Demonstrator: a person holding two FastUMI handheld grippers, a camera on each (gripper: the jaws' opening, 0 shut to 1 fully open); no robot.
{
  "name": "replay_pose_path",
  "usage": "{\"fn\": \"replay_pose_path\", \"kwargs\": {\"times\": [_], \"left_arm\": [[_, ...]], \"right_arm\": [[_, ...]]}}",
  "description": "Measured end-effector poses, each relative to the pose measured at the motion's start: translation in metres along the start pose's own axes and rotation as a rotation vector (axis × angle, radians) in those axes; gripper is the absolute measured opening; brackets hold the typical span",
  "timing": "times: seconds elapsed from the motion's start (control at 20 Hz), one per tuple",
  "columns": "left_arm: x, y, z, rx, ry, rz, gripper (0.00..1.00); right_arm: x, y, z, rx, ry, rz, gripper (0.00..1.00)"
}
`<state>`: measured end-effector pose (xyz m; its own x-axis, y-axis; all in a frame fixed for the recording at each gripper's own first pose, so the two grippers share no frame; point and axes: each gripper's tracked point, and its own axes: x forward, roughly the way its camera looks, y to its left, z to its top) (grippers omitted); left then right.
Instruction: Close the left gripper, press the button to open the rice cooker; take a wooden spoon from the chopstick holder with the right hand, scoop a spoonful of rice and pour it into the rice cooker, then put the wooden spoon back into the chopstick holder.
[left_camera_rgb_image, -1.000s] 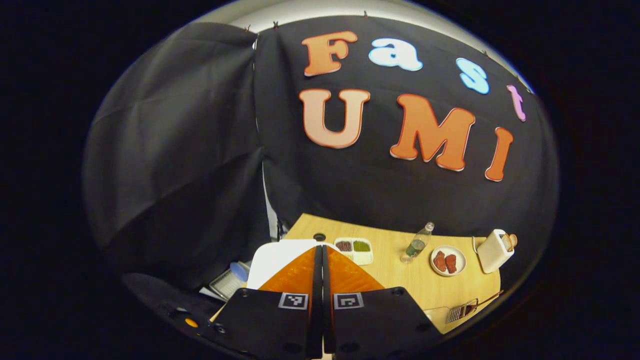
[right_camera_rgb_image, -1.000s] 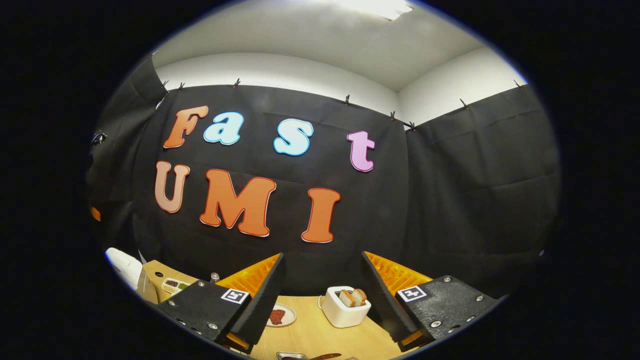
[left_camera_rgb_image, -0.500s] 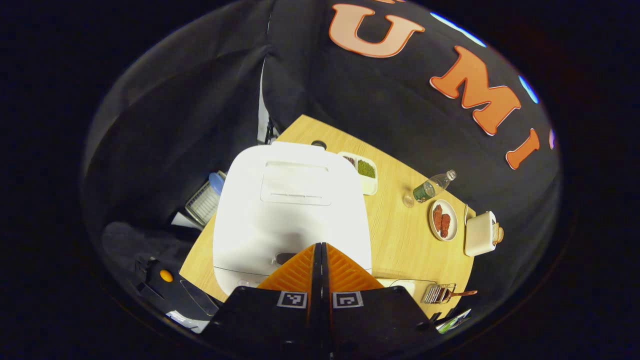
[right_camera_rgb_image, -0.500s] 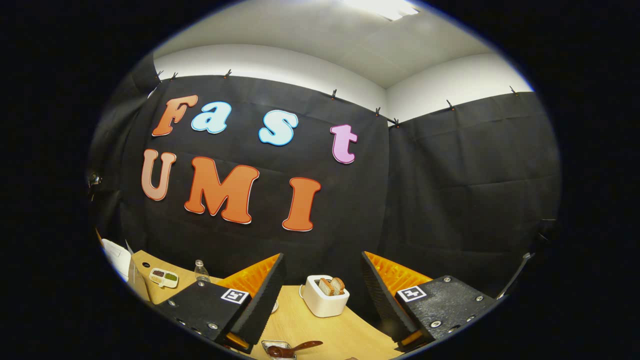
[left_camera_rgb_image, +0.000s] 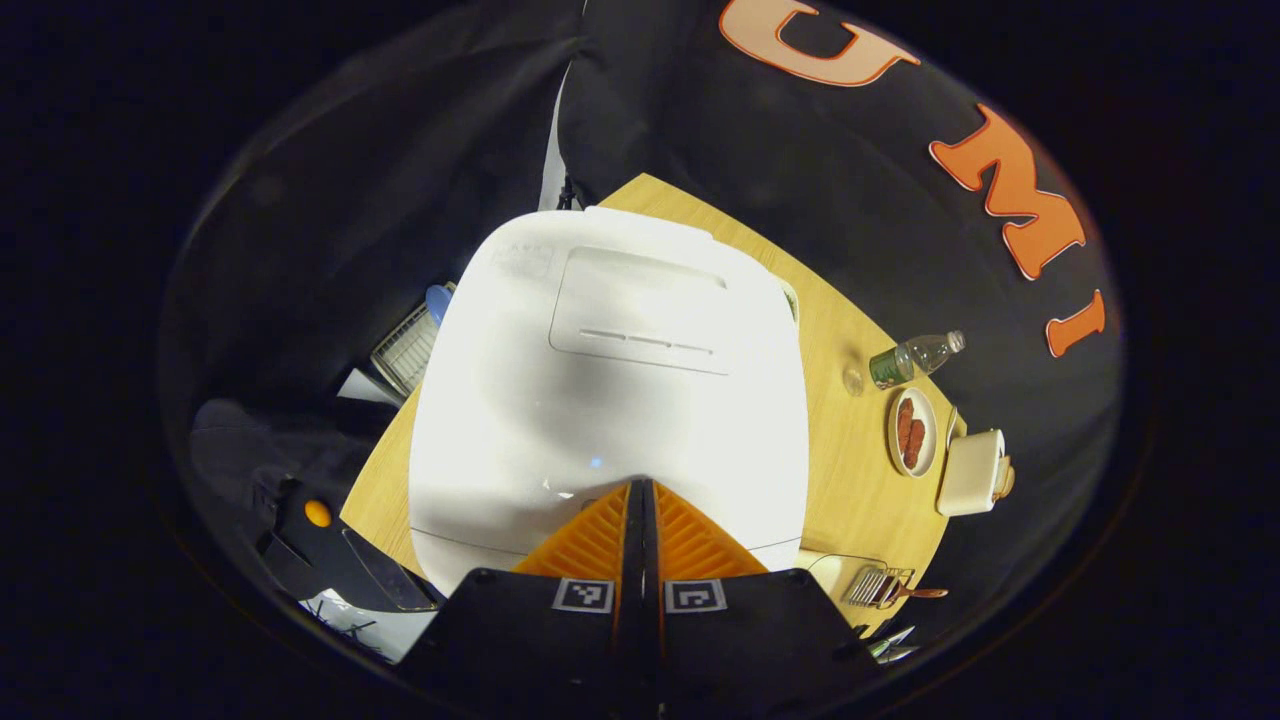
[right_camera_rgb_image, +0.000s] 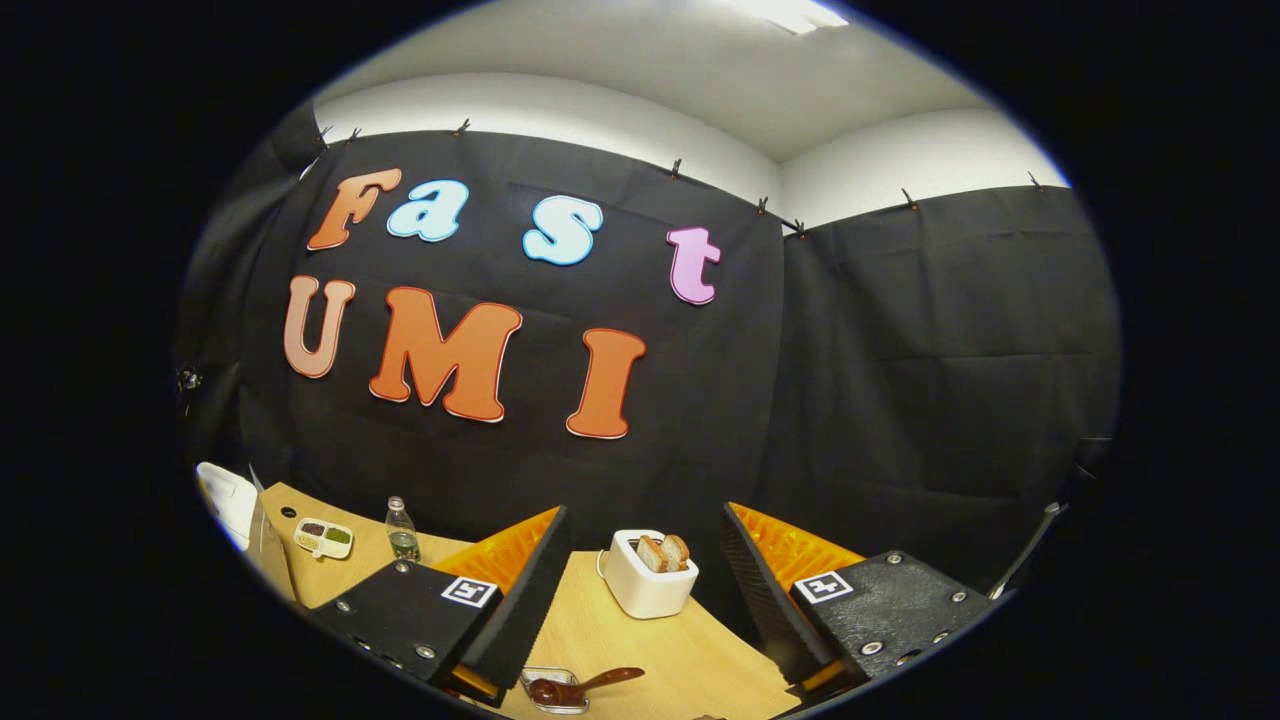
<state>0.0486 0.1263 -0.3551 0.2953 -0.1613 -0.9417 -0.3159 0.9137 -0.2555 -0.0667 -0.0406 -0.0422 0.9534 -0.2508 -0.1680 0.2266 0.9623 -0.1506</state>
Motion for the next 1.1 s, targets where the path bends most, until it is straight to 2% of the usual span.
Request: {"fn": "replay_pose_path", "kwargs": {"times": [0.05, 0.2, 0.4, 0.6, 0.9, 1.1], "left_arm": [[-0.005, -0.003, 0.003, 0.017, -0.016, 0.004, 0.05], [-0.034, -0.012, 0.023, 0.072, -0.163, 0.002, 0.05], [-0.082, -0.02, 0.057, 0.007, -0.429, -0.016, 0.05], [-0.13, -0.03, 0.075, 0.045, -0.651, -0.018, 0.05], [-0.172, -0.07, 0.046, 0.146, -0.807, -0.015, 0.05], [-0.201, -0.109, 0.027, 0.252, -0.925, 0.011, 0.05]], "right_arm": [[0.002, 0.004, -0.002, 0.007, 0.006, 0.011, 0.92], [0.009, 0.007, -0.011, 0.019, 0.02, 0.031, 0.92], [0.019, 0.01, -0.033, 0.039, 0.059, 0.054, 0.92], [0.029, 0.012, -0.077, 0.135, 0.177, 0.089, 0.92], [0.044, 0.017, -0.16, 0.342, 0.387, 0.149, 0.93], [0.046, 0.028, -0.214, 0.407, 0.516, 0.19, 0.92]]}}
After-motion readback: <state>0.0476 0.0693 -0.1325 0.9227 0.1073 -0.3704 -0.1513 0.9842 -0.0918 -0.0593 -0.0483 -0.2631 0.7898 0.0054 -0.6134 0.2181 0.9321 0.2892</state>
